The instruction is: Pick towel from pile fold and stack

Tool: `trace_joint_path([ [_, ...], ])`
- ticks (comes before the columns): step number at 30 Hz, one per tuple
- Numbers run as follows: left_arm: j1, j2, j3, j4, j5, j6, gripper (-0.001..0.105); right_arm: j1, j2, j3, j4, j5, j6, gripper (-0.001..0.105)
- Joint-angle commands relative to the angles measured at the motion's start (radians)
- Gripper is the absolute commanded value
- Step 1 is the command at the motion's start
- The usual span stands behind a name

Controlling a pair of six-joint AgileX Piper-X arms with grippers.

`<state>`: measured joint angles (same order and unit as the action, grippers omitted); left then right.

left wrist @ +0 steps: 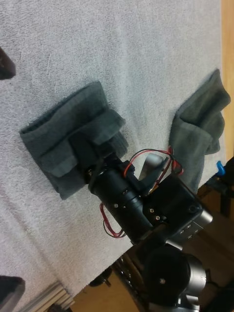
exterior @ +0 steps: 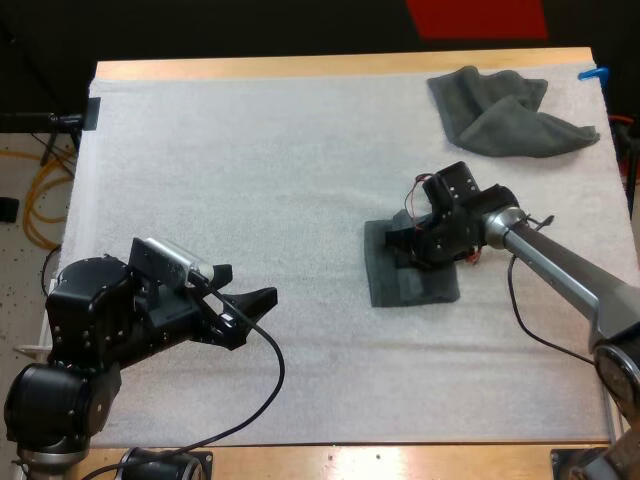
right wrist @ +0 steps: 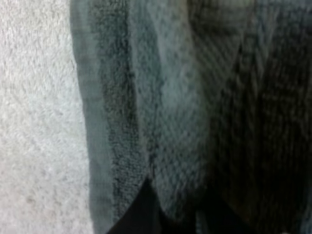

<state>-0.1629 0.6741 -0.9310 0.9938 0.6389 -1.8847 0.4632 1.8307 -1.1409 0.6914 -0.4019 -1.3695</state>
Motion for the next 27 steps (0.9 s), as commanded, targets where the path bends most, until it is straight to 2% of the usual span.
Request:
trace_joint_path([
  [1,0.000,-0.002,-0.005,0.004,0.008,-0.003,0.075,0.000,-0.004,-0.008,-0.005,-0.030,-0.002,0.000],
  [6,0.000,-0.002,-0.005,0.004,0.008,-0.003,0.075,0.000,-0.004,-0.008,-0.029,-0.031,-0.003,0.000],
  [11,0.000,-0.002,-0.005,0.004,0.008,-0.003,0.075,0.000,-0.004,-0.008,-0.045,-0.117,-0.029,0.000],
  [14,0.000,-0.002,-0.005,0.009,0.008,-0.003,0.075,0.000,-0.004,-0.008,-0.045,-0.115,-0.046,0.002],
  [15,0.000,-0.002,-0.005,0.012,0.008,-0.003,0.075,0.000,-0.004,-0.008,-0.045,-0.111,-0.046,0.006],
  [18,0.000,-0.002,-0.005,0.021,0.008,-0.002,0.075,0.000,-0.004,-0.008,-0.044,-0.103,-0.046,0.027],
  [20,0.000,-0.002,-0.005,0.025,0.008,0.000,0.075,0.000,-0.004,-0.008,-0.043,-0.103,-0.048,0.047],
  [22,0.000,-0.002,-0.005,0.025,0.008,0.000,0.075,0.000,-0.008,-0.013,-0.045,-0.113,-0.052,0.060],
  [23,0.000,-0.002,-0.005,0.025,0.008,0.000,0.075,0.000,-0.013,-0.016,-0.048,-0.126,-0.062,0.063],
  [27,0.000,-0.002,-0.005,0.025,0.008,0.001,0.075,0.002,-0.053,-0.041,-0.054,-0.134,-0.098,0.063],
])
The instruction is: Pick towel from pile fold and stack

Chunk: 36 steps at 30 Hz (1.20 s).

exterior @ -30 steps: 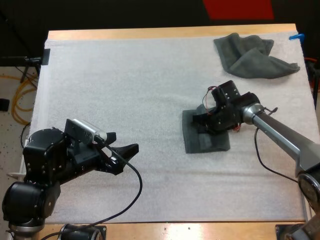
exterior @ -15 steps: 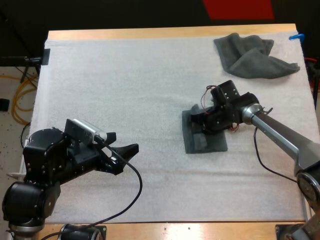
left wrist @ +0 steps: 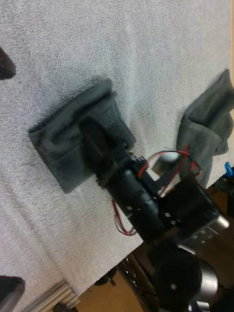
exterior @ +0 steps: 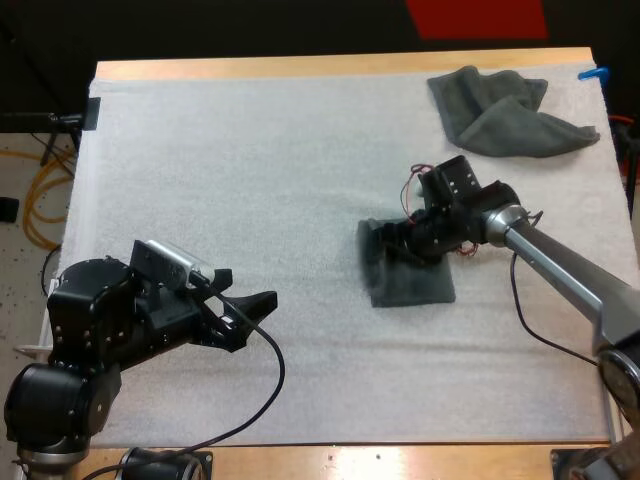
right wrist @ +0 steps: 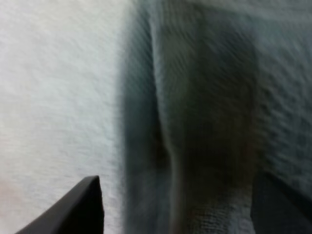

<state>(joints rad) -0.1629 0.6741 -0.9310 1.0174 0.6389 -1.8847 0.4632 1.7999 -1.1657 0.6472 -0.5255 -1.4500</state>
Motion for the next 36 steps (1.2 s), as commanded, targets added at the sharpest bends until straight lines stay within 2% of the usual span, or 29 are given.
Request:
trace_joint_path([
  [1,0.000,-0.002,-0.005,0.001,0.008,0.001,0.075,0.002,-0.040,-0.025,-0.012,-0.010,-0.022,0.063],
  [9,0.000,-0.002,-0.005,0.001,0.008,0.001,0.075,0.024,-0.119,-0.044,-0.015,-0.023,0.021,0.063],
  [16,0.000,-0.002,-0.005,0.001,0.008,0.001,0.075,0.125,-0.070,-0.044,-0.022,-0.052,0.036,0.063],
  [20,0.000,-0.002,-0.005,0.001,0.008,0.001,0.075,0.176,-0.026,-0.044,-0.030,-0.018,0.068,0.063],
  [29,0.000,-0.002,-0.005,0.001,0.008,0.001,0.075,0.191,0.072,-0.044,-0.051,-0.003,0.108,0.063],
  [36,0.000,-0.002,-0.005,0.001,0.008,0.001,0.075,0.191,0.057,-0.051,-0.104,-0.085,0.095,0.063],
])
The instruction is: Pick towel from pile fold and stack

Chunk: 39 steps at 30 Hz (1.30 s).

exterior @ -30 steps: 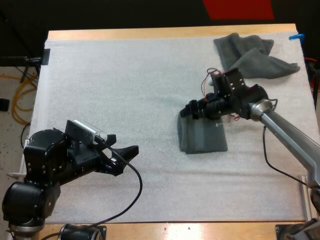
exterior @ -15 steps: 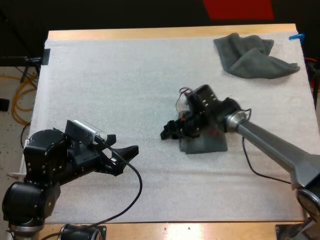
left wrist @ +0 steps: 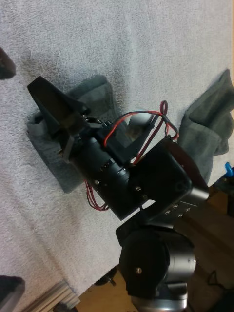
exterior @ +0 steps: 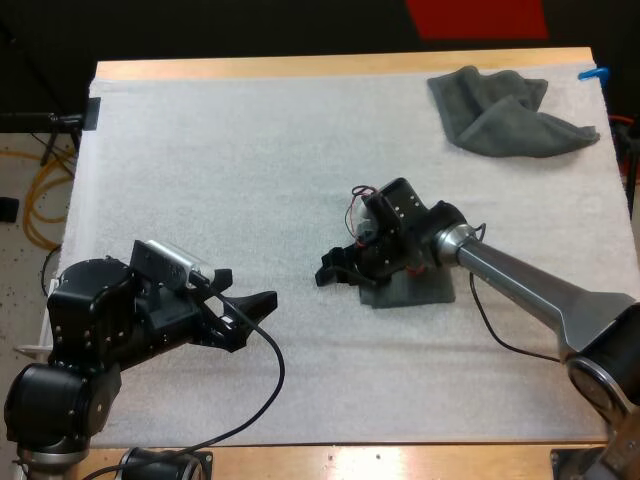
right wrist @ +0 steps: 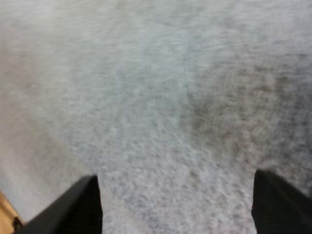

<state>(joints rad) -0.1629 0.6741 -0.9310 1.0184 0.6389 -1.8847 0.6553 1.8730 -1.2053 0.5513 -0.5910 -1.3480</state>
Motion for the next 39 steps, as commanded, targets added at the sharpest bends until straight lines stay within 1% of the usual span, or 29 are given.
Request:
trace_joint_path([
  [1,0.000,-0.002,-0.005,0.000,0.008,0.001,0.075,-0.001,-0.032,-0.012,-0.007,-0.018,-0.017,0.063],
  [3,0.000,-0.002,-0.005,0.000,0.008,0.001,0.075,-0.001,-0.069,-0.012,-0.005,-0.012,-0.032,0.063],
  [6,0.000,-0.002,-0.005,0.000,0.008,0.001,0.075,-0.001,-0.150,-0.014,0.011,0.030,-0.063,0.063],
  [12,0.000,0.010,-0.005,0.000,0.008,-0.002,0.075,-0.001,-0.334,-0.013,0.064,0.168,-0.147,0.063],
  [16,0.000,0.020,-0.005,-0.005,0.008,-0.027,0.075,-0.001,-0.459,-0.013,0.123,0.295,-0.195,0.063],
  [18,0.000,0.020,-0.005,-0.014,0.008,-0.030,0.075,-0.001,-0.507,-0.013,0.159,0.342,-0.208,0.063],
  [24,0.000,0.020,-0.005,-0.037,0.008,-0.044,0.075,-0.001,-0.668,-0.013,0.258,0.358,-0.219,0.063],
  [26,0.000,0.020,-0.005,-0.037,0.008,-0.044,0.075,-0.001,-0.726,-0.013,0.308,0.383,-0.219,0.063],
  [29,0.000,0.020,-0.005,-0.037,0.008,-0.044,0.075,-0.001,-0.796,-0.013,0.414,0.442,-0.219,0.063],
  [31,0.000,0.020,-0.005,-0.037,0.008,-0.047,0.075,-0.001,-0.846,-0.013,0.494,0.456,-0.219,0.063],
  [35,0.000,0.020,-0.005,-0.037,0.008,-0.047,0.075,-0.001,-0.936,-0.013,0.610,0.456,-0.218,0.063],
  [39,0.000,0.020,-0.005,-0.037,0.008,-0.047,0.075,-0.001,-1.000,-0.013,0.658,0.456,-0.197,0.063],
])
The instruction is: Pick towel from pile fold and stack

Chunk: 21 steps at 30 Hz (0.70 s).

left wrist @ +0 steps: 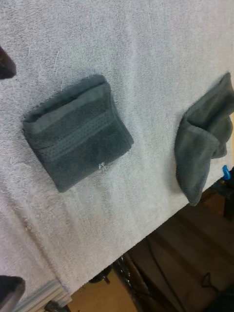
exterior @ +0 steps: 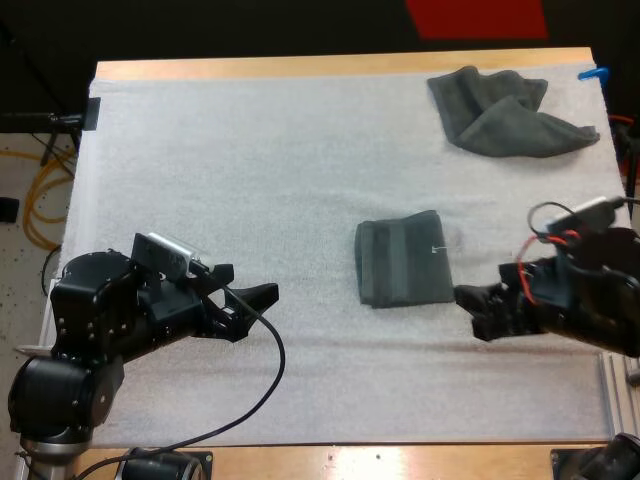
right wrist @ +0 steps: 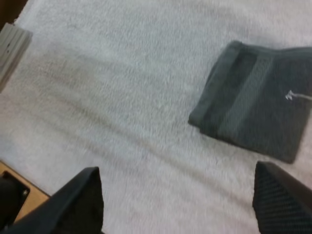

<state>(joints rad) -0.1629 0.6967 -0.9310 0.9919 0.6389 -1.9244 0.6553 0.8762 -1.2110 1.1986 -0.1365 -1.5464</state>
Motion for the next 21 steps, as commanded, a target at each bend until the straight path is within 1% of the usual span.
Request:
trace_joint_path([
  [1,0.000,-0.003,-0.005,-0.010,0.008,-0.007,0.075,-0.001,-0.018,-0.008,0.007,0.002,0.002,0.063],
  [5,0.000,0.020,-0.005,-0.011,0.008,-0.021,0.075,-0.001,-0.035,-0.008,-0.016,0.005,0.002,0.063],
  [8,-0.006,0.068,-0.005,-0.042,0.008,-0.049,0.075,-0.001,-0.034,-0.008,-0.024,0.005,0.002,0.063],
  [12,-0.035,0.155,-0.005,-0.132,0.004,-0.109,0.075,-0.001,-0.034,-0.008,-0.036,0.005,0.002,0.063],
  [14,-0.069,0.217,-0.005,-0.185,-0.006,-0.144,0.075,-0.001,-0.034,-0.008,-0.036,0.005,0.002,0.063],
  [17,-0.142,0.315,-0.005,-0.245,-0.057,-0.185,0.075,-0.001,-0.034,-0.008,-0.036,0.005,0.002,0.063],
  [19,-0.196,0.380,-0.005,-0.276,-0.110,-0.207,0.075,-0.001,-0.034,-0.008,-0.036,0.005,0.002,0.063],
  [21,-0.237,0.435,-0.005,-0.310,-0.145,-0.229,0.075,-0.001,-0.034,-0.008,-0.036,0.005,0.002,0.063],
])
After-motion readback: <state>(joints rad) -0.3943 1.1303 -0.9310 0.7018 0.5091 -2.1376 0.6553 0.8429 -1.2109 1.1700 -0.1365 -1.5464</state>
